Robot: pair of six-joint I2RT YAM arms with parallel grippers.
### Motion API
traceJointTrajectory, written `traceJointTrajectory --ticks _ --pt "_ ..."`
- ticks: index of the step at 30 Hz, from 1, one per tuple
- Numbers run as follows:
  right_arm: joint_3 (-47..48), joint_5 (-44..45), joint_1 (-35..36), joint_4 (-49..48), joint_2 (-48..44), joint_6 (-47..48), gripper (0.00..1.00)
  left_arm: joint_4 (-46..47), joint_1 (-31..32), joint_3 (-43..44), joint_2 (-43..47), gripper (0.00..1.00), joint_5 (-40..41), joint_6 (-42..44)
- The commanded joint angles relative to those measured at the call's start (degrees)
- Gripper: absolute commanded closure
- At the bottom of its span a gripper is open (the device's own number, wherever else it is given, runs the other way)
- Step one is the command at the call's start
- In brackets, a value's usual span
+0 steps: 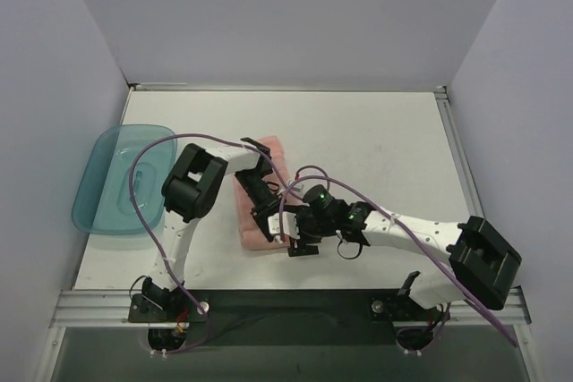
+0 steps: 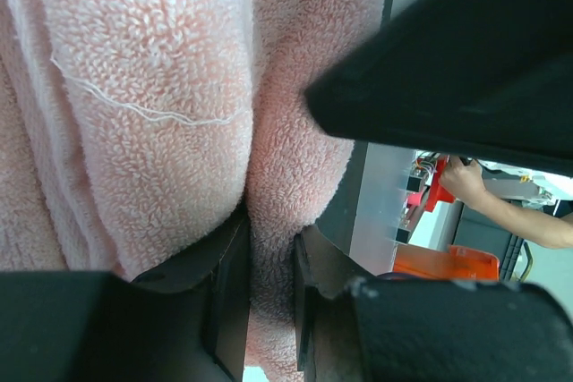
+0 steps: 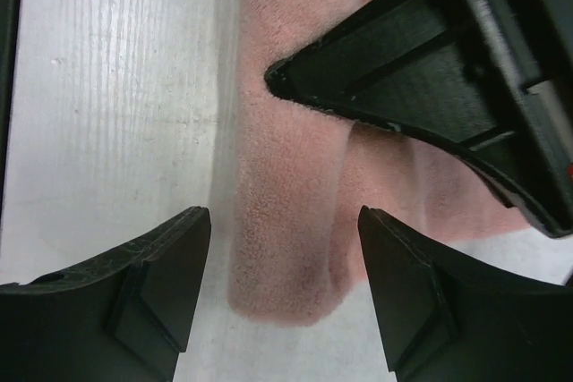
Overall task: Roll the towels
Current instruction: Roll the towel
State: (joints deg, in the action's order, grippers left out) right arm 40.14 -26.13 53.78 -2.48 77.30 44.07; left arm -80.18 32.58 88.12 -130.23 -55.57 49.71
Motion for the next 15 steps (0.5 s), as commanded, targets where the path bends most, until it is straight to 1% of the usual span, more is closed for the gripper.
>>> traceJointTrajectory --ticks 1,5,6,8,9,11,12,13,15 --pt "-1.99 0.2 0.27 -4.28 2.94 2.06 0.33 0.38 -0.5 0.56 -2.22 0.78 4.15 2.58" --pt "-2.52 0.29 0.19 -4.46 6.02 3.74 0.36 0.73 -0.58 0.92 -2.22 0.77 3.89 2.41" --pt "-2.52 0.03 0.19 -4.38 6.63 3.48 0.44 0.82 -0.67 1.18 -2.3 0.73 3.63 2.23" --pt "-2.09 -0.32 0.27 -3.94 7.16 2.86 0.58 0.99 -0.94 1.62 -2.39 0.69 3.45 1.71" --pt "-1.56 -0.33 0.27 -3.33 7.86 2.42 0.7 1.51 -1.2 1.45 -2.13 0.66 2.76 1.35" --pt "0.19 -0.15 0.19 0.79 9.18 0.58 0.87 2.74 -1.64 1.01 -0.65 0.61 2.05 -0.4" --pt "2.03 -0.06 0.19 2.29 9.71 -0.3 1.0 4.66 -2.6 -0.04 0.24 0.58 1.78 -1.45" --pt "3.09 -0.15 0.01 6.57 10.06 -2.05 1.0 5.73 -3.04 -0.48 1.11 0.54 1.43 -2.51" --pt "5.98 -2.34 -0.87 10.37 10.68 -3.55 1.0 8.71 -5.14 -1.71 4.63 0.49 1.17 -5.06"
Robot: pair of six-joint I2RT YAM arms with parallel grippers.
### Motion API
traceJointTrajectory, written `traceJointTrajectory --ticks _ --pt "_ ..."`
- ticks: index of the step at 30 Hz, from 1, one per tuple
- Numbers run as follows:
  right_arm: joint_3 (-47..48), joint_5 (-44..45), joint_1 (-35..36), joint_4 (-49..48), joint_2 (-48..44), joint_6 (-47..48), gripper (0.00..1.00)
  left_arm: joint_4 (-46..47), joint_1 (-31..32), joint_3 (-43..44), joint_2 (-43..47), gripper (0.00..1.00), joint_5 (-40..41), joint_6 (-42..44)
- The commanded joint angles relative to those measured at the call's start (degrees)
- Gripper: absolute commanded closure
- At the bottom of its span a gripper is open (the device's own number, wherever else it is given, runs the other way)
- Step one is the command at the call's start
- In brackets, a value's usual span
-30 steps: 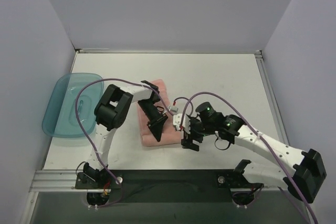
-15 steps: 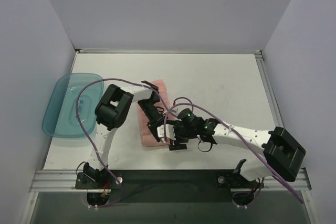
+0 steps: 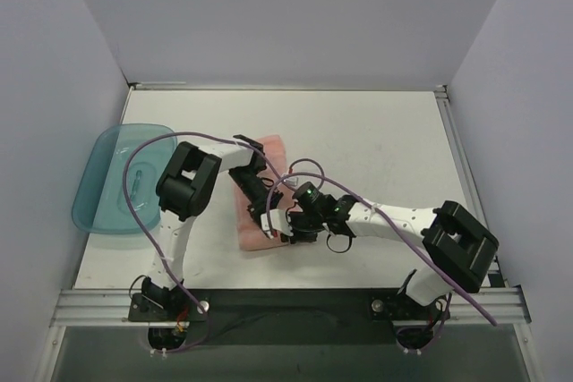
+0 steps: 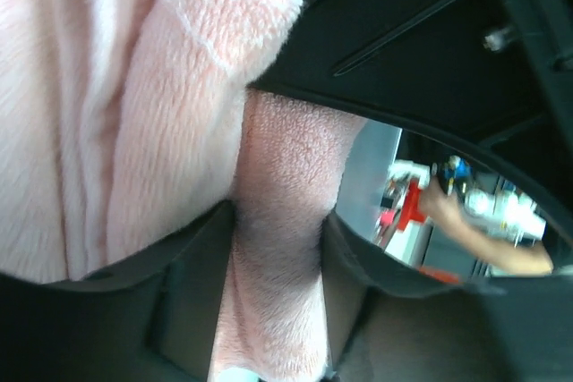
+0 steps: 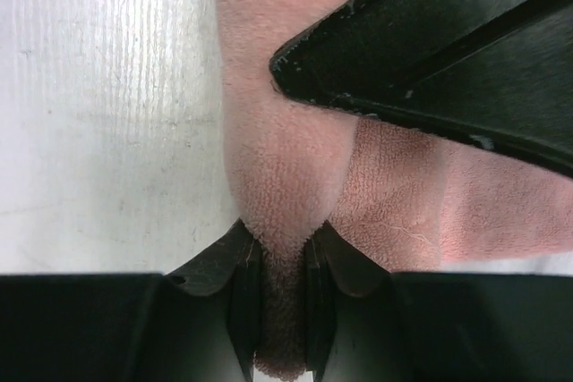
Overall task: Roll the towels
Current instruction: Roll the towel
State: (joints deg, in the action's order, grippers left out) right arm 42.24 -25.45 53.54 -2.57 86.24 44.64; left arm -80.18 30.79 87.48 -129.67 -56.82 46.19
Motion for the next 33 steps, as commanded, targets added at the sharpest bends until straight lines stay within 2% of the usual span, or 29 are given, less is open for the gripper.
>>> traceJointTrajectory --ticks 1,4,14,18,22,25,27,28,30,31,33 --pt "4.77 -4.07 -1.06 13.96 2.0 -5.6 1.0 9.6 -4.32 -1.87 5.2 0.45 2.41 -3.11" --pt "7.23 -6.71 -1.86 18.54 3.06 -7.37 1.0 11.27 -8.0 -2.75 9.51 0.43 2.94 -4.44" --pt "15.4 -16.28 -7.21 25.15 10.86 -14.84 1.0 12.42 -22.42 -2.76 25.05 0.42 3.38 -8.4" --pt "18.92 -23.31 -11.69 27.79 16.06 -18.18 1.0 18.89 -24.8 -4.77 34.11 0.43 7.15 -10.77" --pt "23.05 -28.41 -14.16 31.55 21.42 -20.47 1.0 27.34 -24.55 -13.18 45.62 0.38 13.12 -12.96" --pt "27.27 -32.46 -15.57 36.22 26.69 -20.91 1.0 32.01 -20.96 -20.3 55.89 0.34 17.85 -11.49" --pt "28.95 -35.26 -16.7 39.02 30.47 -21.09 1.0 33.42 -16.83 -24.09 59.42 0.33 22.25 -9.38" --pt "30.0 -36.06 -17.06 39.56 31.53 -21.26 1.0 34.38 -11.94 -25.94 61.09 0.32 24.63 -7.89" --pt "30.36 -37.38 -17.76 40.18 33.82 -21.7 1.0 37.53 -6.99 -31.48 65.67 0.28 30.43 -7.0" --pt "30.79 -37.91 -18.29 40.45 34.26 -21.88 1.0 39.21 -2.36 -33.06 66.99 0.27 32.19 -7.0" --pt "31.06 -38.79 -18.91 40.62 35.66 -22.49 1.0 42.81 1.54 -36.58 69.37 0.24 36.58 -6.38"
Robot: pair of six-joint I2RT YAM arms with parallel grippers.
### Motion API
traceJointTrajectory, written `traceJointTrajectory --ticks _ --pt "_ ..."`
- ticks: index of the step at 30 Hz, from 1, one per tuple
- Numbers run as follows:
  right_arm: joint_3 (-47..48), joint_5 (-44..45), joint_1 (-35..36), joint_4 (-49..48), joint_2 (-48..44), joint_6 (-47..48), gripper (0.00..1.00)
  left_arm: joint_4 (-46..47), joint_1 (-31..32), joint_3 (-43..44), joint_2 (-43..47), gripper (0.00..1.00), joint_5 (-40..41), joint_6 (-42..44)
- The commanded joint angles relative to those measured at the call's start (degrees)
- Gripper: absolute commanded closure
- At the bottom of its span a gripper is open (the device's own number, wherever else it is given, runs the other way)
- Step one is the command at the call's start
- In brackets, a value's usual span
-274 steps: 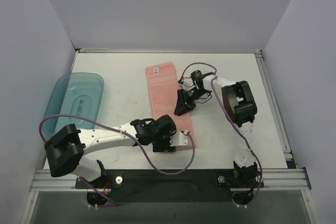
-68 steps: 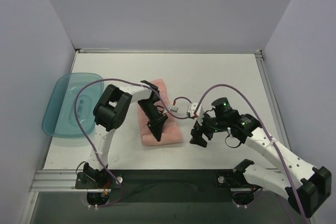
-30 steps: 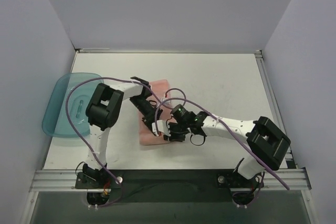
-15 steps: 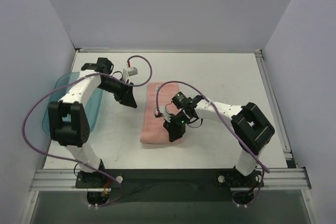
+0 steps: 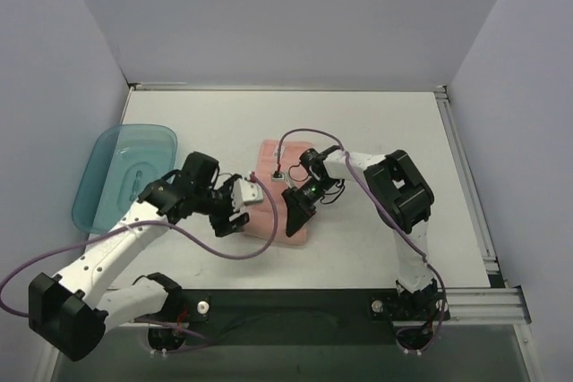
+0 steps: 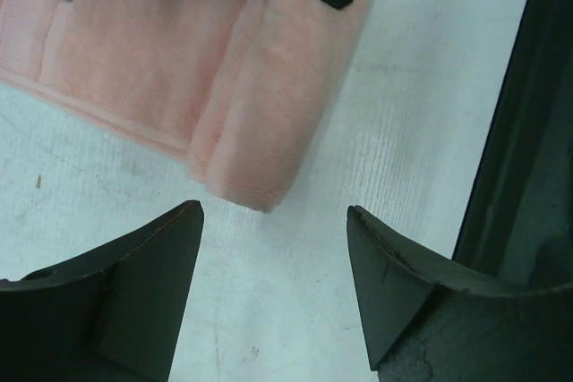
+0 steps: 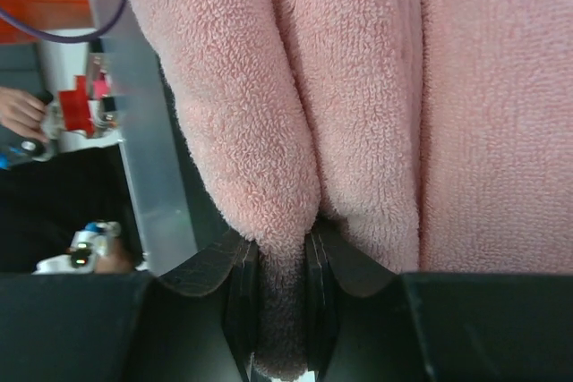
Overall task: Roll the towels
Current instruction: Roll the towel
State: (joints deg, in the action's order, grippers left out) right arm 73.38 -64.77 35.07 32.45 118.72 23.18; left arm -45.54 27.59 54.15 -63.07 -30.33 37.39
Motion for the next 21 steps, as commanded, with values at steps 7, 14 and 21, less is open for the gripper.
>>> traceJointTrajectory --ticks 7,14,21 --pt "1.85 -1.85 -3.08 6.58 7.23 -1.99 0.99 20.12 18.98 -9.85 0.94 0.22 18.45 8.39" --pt "4.04 -2.02 -4.13 7.98 9.77 -2.96 0.98 30.15 22.06 -12.93 -4.95 0.21 19.08 13.58" --pt "5.98 -1.32 -5.01 10.18 11.36 -4.01 0.96 32.1 22.41 -14.16 -12.77 0.23 16.71 18.16"
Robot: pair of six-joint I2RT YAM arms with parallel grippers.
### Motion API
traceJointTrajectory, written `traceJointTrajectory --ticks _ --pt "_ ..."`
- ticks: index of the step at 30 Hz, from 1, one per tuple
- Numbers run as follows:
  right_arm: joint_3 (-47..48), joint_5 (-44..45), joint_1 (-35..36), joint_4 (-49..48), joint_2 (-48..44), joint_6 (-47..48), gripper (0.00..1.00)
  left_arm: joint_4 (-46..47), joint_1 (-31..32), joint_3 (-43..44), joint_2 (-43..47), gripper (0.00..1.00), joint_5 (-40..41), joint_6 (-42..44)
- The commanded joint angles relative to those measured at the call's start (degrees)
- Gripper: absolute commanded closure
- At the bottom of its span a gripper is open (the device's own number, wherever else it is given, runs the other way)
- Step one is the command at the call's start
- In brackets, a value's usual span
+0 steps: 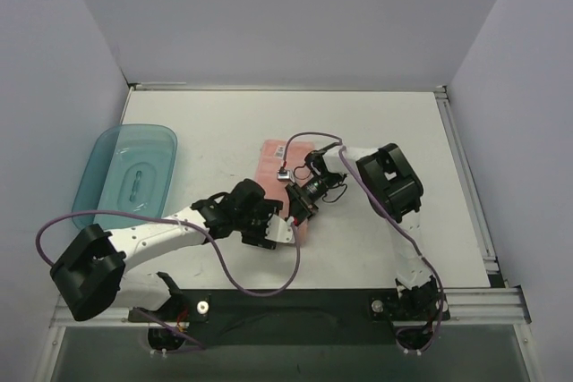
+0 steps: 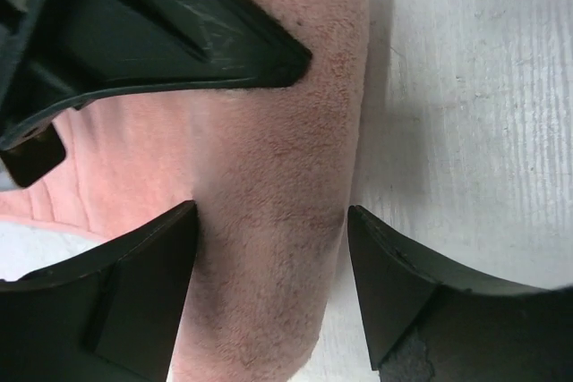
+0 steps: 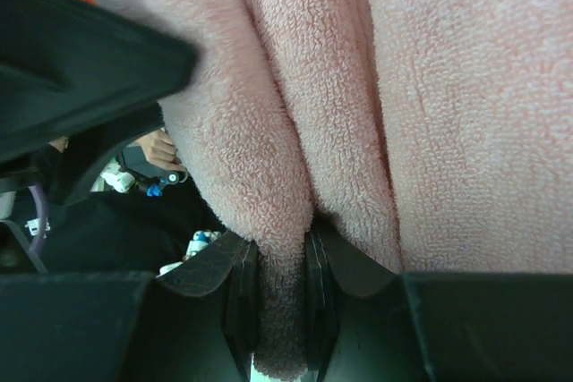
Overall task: Roll the towels
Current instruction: Roll the towel
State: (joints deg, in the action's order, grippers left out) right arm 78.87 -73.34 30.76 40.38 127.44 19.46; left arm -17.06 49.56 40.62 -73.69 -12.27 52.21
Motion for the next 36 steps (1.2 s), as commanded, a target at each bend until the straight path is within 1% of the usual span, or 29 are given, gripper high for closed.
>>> traceJointTrajectory --ticks 1,2,4,5,6,7,8,9,10,11,13,14,15,16,17,18,19,22,24,26,27,28,29,33,34,36 --pt "0.76 7.25 -1.23 2.33 2.9 -0.39 0.95 3.44 0.54 -0.8 -2.94 0.24 -1.7 3.25" --pt "1.11 7.33 -1.49 2.33 2.99 -0.74 0.93 3.09 0.71 -0.81 -4.17 0.26 -2.14 2.99" --pt "1.28 7.86 -2.37 2.33 2.91 -1.53 0.91 0.11 0.89 0.07 -5.41 0.35 -4.16 1.51" --pt "1.46 8.12 -2.64 2.42 2.73 -1.71 0.88 -3.12 1.24 0.68 -6.89 0.39 -4.86 0.89" --pt "1.46 8.3 -2.9 2.51 2.47 -1.88 0.85 -4.98 1.15 2.51 -7.77 0.5 -5.65 0.27" --pt "1.55 8.91 -3.16 2.6 2.12 -1.97 0.83 -7.0 1.24 3.4 -8.65 0.56 -6.88 -1.04" --pt "1.64 10.05 -3.78 2.68 1.24 -2.06 0.78 -10.24 1.15 4.54 -10.49 0.62 -7.5 -1.84" --pt "1.9 10.67 -4.13 3.12 0.71 -2.06 0.75 -11.49 1.15 6.03 -11.38 0.7 -7.76 -2.8" --pt "2.07 11.02 -4.74 3.39 0.01 -2.06 0.7 -12.98 1.07 7.01 -12.26 0.73 -8.9 -3.94" --pt "2.08 12.33 -5.88 3.65 -1.56 -2.15 0.61 -16.13 0.98 7.8 -13.83 0.75 -9.69 -4.04" --pt "2.25 13.83 -7.38 3.74 -3.68 -2.59 0.54 -18.26 0.8 9.55 -15.59 0.8 -12.06 -4.91" --pt "2.17 15.14 -9.12 3.65 -6.12 -2.59 0.48 -20.19 0.63 10.09 -16.04 0.81 -12.77 -5.18" --pt "1.73 15.77 -9.93 3.48 -7.63 -2.5 0.46 -21.08 0.28 10.79 -16.48 0.82 -13.82 -5.71" --pt "1.29 16.47 -10.63 3.3 -9.3 -2.33 0.41 -22.04 0.19 12.01 -17.79 0.82 -14.61 -5.97" --pt "1.02 17.08 -11.51 3.3 -12.62 -1.98 0.33 -24.05 -0.08 12.9 -18.41 0.82 -16.19 -6.24" --pt "0.59 18.66 -12.82 3.13 -14.39 -1.63 0.32 -25.12 -0.25 13.69 -19.11 0.82 -17.07 -6.67" --pt "-0.46 19.37 -13.53 3.13 -16.15 -1.36 0.31 -26.26 -0.95 14.39 -20.69 0.82 -18.04 -6.68" --pt "-3.01 21.92 -16.26 2.86 -25.36 -0.39 0.29 -30.48 -3.32 17.64 -24.11 0.81 -22.43 -6.94" --pt "-4.51 24.11 -18.1 2.77 -29.24 0.57 0.29 -33.38 -4.82 20.1 -26.32 0.81 -24.55 -6.77" --pt "-6.53 25.61 -19.16 2.95 -34.61 1.36 0.28 -36.44 -6.49 21.86 -30.44 0.78 -25.08 -5.98" --pt "-7.23 26.4 -19.6 2.95 -36.45 1.8 0.28 -36.38 -6.84 23.78 -31.94 0.77 -23.25 -7.89" --pt "-8.11 27.89 -20.12 2.95 -40.04 1.89 0.26 -36.64 -7.19 24.59 -34.74 0.77 -22.45 -8.69" --pt "-9.51 28.77 -20.22 2.95 -41.81 1.81 0.25 -36.99 -8.15 25.38 -35.9 0.77 -22.01 -9.05" --pt "-14.35 31.58 -20.13 3.12 -52.44 2.33 0.25 -40.24 -11.06 29.15 -40.64 0.77 -23.06 -6.42" --pt "-15.23 31.94 -19.87 3.21 -56.82 2.42 0.24 -41.99 -11.33 29.95 -42.92 0.77 -23.32 -6.41" --pt "-17.6 32.91 -19.16 4.61 -61.06 3.03 0.24 -43.66 -12.46 31.79 -45.21 0.77 -24.02 -6.41"
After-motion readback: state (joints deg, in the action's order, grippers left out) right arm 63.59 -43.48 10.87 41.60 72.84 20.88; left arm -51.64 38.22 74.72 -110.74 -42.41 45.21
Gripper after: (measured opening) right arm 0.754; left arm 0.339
